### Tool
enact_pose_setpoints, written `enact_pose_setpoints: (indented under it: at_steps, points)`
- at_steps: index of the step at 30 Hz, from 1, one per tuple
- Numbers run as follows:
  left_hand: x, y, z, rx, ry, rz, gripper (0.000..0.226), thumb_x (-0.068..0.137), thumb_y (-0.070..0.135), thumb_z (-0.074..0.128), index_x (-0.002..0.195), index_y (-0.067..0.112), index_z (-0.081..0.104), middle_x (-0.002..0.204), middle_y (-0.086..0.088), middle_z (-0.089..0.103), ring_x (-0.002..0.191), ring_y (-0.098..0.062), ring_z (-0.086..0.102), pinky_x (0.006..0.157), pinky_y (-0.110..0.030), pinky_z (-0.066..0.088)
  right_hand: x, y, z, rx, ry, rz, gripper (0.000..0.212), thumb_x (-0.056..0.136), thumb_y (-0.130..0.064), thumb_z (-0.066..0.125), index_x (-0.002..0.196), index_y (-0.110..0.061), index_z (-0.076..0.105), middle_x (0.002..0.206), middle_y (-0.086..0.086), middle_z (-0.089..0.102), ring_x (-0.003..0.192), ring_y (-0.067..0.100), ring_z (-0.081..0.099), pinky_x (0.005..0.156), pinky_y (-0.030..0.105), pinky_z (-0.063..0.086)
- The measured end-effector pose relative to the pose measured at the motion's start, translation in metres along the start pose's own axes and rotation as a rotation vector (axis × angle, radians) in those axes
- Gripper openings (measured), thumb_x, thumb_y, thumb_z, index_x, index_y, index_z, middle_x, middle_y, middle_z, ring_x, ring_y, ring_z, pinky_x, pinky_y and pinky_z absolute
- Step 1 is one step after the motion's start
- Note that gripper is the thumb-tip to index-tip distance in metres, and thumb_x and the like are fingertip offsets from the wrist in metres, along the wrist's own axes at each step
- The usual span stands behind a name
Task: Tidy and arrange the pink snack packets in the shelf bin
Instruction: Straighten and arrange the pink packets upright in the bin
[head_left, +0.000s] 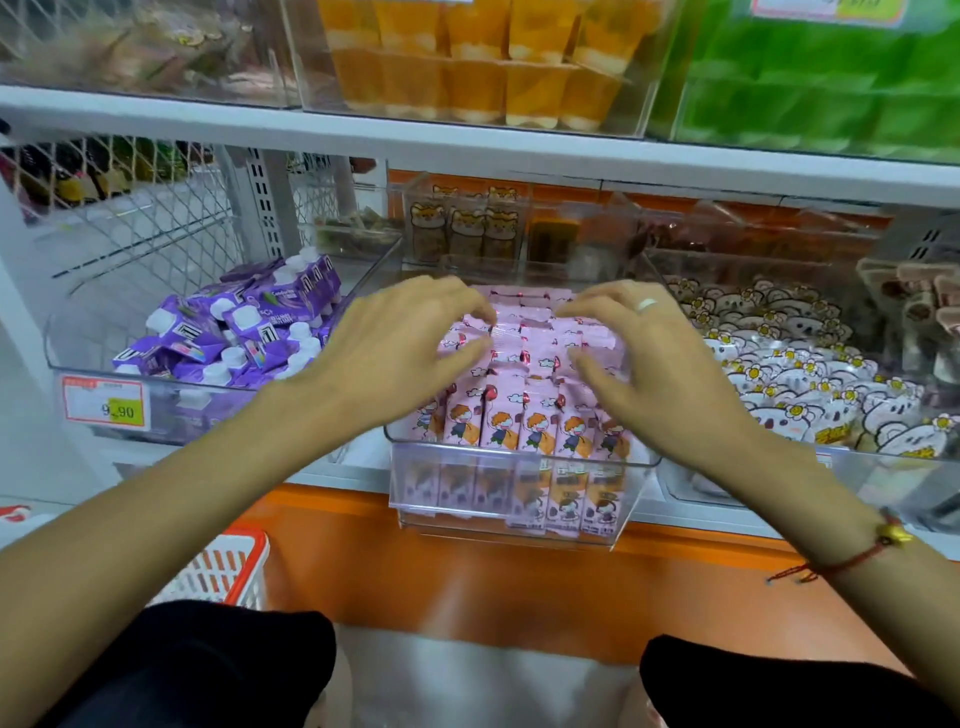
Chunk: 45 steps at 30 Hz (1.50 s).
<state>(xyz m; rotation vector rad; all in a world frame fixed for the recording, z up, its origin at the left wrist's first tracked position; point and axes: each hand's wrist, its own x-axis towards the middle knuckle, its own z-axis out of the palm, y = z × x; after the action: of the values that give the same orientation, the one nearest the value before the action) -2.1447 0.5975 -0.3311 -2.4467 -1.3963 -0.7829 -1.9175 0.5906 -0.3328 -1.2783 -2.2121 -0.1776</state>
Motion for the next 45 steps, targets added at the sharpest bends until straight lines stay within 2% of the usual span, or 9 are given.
enact_pose_setpoints:
  at_steps: [4, 8, 14, 19, 27, 33, 36, 40, 45]
  points:
    - [0.043, -0.01, 0.015, -0.061, -0.006, -0.06, 0.024, 0.094, 0.019, 0.055, 0.116, 0.024, 0.063, 0.112, 0.006, 0.065, 0.101, -0.014, 0.061, 0.081, -0.033, 0.05, -0.001, 0.028, -0.002, -0.026, 0.03, 0.182, 0.036, 0.09, -0.014, 0.057, 0.127, -0.013, 0.056, 0.12, 0.011, 0.056, 0.108, 0.028, 0.052, 0.084, 0.034, 0.041]
    - [0.093, -0.022, 0.046, -0.105, -0.18, -0.147, 0.032, 0.095, 0.014, 0.053, 0.125, 0.023, 0.06, 0.123, 0.002, 0.065, 0.11, -0.018, 0.061, 0.093, -0.036, 0.049, -0.006, 0.035, 0.001, 0.043, 0.016, 0.306, 0.026, 0.091, -0.02, 0.056, 0.116, -0.017, 0.063, 0.085, 0.0, 0.063, 0.082, 0.025, 0.062, 0.065, 0.03, 0.042]
    - [0.139, -0.028, 0.088, -0.057, -0.348, -0.219, 0.034, 0.099, 0.017, 0.045, 0.132, 0.021, 0.052, 0.126, -0.007, 0.059, 0.095, -0.021, 0.058, 0.074, -0.027, 0.045, -0.009, 0.039, 0.005, 0.136, 0.023, 0.363, 0.031, 0.093, -0.03, 0.056, 0.123, -0.024, 0.056, 0.08, -0.021, 0.055, 0.067, 0.012, 0.064, 0.061, 0.032, 0.051]
    - [0.156, -0.026, 0.109, 0.116, -0.412, -0.232, 0.026, 0.1, 0.025, 0.043, 0.12, 0.015, 0.058, 0.118, -0.01, 0.064, 0.099, -0.027, 0.062, 0.081, -0.033, 0.051, -0.013, 0.043, 0.005, 0.216, -0.006, 0.387, 0.029, 0.091, -0.032, 0.057, 0.119, -0.035, 0.055, 0.078, -0.026, 0.057, 0.068, -0.003, 0.061, 0.06, 0.033, 0.053]
    - [0.164, -0.023, 0.112, 0.063, -0.239, -0.359, 0.018, 0.094, 0.024, 0.06, 0.11, 0.021, 0.068, 0.12, -0.003, 0.064, 0.108, -0.024, 0.06, 0.088, -0.034, 0.052, -0.017, 0.041, 0.004, 0.319, -0.035, 0.396, 0.031, 0.091, -0.034, 0.055, 0.12, -0.041, 0.049, 0.081, -0.015, 0.063, 0.068, -0.003, 0.061, 0.065, 0.037, 0.054]
    - [0.172, -0.026, 0.091, -0.44, -0.014, -0.527, 0.007, 0.097, 0.026, 0.052, 0.093, 0.023, 0.058, 0.093, 0.006, 0.059, 0.077, -0.01, 0.057, 0.065, -0.02, 0.047, -0.014, 0.041, 0.006, 0.306, -0.033, 0.417, 0.03, 0.09, -0.029, 0.055, 0.12, -0.035, 0.049, 0.084, -0.013, 0.059, 0.068, -0.002, 0.06, 0.064, 0.037, 0.054]
    - [0.156, -0.016, 0.074, -0.812, 0.123, -0.605, 0.01, 0.097, 0.019, 0.052, 0.088, 0.016, 0.056, 0.107, -0.011, 0.063, 0.096, -0.027, 0.061, 0.084, -0.037, 0.053, -0.011, 0.043, 0.003, 0.284, 0.001, 0.418, 0.026, 0.088, -0.029, 0.06, 0.114, -0.031, 0.056, 0.081, -0.015, 0.06, 0.067, 0.0, 0.06, 0.061, 0.029, 0.052]
    - [0.106, -0.003, 0.048, -0.834, 0.364, -0.706, 0.019, 0.098, 0.026, 0.052, 0.112, 0.016, 0.057, 0.106, -0.005, 0.067, 0.084, -0.016, 0.064, 0.07, -0.033, 0.055, -0.007, 0.036, -0.003, 0.215, 0.139, 0.359, 0.015, 0.086, -0.019, 0.065, 0.1, -0.022, 0.069, 0.08, -0.01, 0.058, 0.071, -0.001, 0.052, 0.058, 0.009, 0.036]
    - [0.043, 0.033, 0.006, -1.071, 0.532, -0.639, 0.006, 0.096, 0.018, 0.053, 0.093, 0.022, 0.056, 0.087, 0.007, 0.065, 0.086, -0.014, 0.065, 0.085, -0.039, 0.052, -0.002, 0.0, -0.006, 0.368, 0.229, 0.23, 0.015, 0.087, -0.022, 0.065, 0.102, -0.025, 0.066, 0.083, -0.007, 0.056, 0.075, 0.006, 0.052, 0.068, 0.021, 0.041]
